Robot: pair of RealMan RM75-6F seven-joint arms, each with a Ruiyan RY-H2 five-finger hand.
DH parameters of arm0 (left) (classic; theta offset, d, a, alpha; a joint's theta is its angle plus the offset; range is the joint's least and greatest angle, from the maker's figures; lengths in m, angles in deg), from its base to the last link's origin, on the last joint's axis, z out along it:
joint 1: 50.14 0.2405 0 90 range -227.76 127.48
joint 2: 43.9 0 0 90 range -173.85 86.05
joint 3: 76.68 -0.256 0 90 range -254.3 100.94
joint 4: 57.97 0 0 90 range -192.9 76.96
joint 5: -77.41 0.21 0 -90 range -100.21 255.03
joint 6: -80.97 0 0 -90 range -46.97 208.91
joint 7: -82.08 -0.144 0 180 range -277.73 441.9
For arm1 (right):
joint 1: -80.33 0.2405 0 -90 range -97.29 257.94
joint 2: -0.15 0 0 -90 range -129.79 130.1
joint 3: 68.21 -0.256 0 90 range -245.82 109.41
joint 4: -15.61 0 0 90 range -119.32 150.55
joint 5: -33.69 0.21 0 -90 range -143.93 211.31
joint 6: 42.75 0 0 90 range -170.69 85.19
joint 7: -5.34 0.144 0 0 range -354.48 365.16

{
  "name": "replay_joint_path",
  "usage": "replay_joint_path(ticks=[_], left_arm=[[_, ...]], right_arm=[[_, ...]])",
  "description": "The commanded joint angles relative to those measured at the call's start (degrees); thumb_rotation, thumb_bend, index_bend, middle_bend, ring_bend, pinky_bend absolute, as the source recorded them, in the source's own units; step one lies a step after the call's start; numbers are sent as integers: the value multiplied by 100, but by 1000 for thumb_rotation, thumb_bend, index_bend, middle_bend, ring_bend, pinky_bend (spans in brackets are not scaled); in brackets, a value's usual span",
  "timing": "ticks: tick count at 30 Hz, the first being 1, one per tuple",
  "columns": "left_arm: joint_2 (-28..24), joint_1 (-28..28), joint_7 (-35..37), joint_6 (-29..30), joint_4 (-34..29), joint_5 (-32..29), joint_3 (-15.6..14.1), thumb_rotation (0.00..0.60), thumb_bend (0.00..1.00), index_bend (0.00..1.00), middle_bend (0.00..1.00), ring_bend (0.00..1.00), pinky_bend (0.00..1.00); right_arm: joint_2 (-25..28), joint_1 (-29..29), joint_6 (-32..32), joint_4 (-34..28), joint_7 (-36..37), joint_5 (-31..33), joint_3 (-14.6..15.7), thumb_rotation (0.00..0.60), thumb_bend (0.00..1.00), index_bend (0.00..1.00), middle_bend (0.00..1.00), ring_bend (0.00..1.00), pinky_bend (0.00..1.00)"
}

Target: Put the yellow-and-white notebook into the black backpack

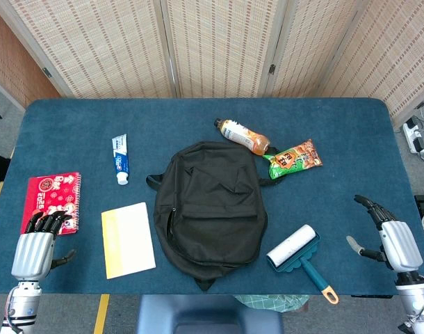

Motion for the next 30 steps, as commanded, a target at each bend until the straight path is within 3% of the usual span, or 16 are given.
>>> replay_joint_path(ticks=[1,11,20,30], left_arm=[[19,-3,28,-8,34,-7,4,600,69,306,265,263,179],[132,-201,381,-202,628,388,-108,600,69,311,266,263,178],[753,-712,1034,-401,1987,1347,-378,600,186,304,268,267,184],[1386,-1063,1514,-238,3450,1910,-570,600,257,252,268,259,183]], right_arm=[[5,6,-2,-19,-21,-4,-4,600,308,147,211,210,279],[68,29,1,-76,13,-26,-21,600,307,147,211,210,280],[74,94,-70,-82,85,-89,-4,600,309,147,211,210,279],[70,125,-55,-76,170,-156,6,600,308,147,210,210,280]])
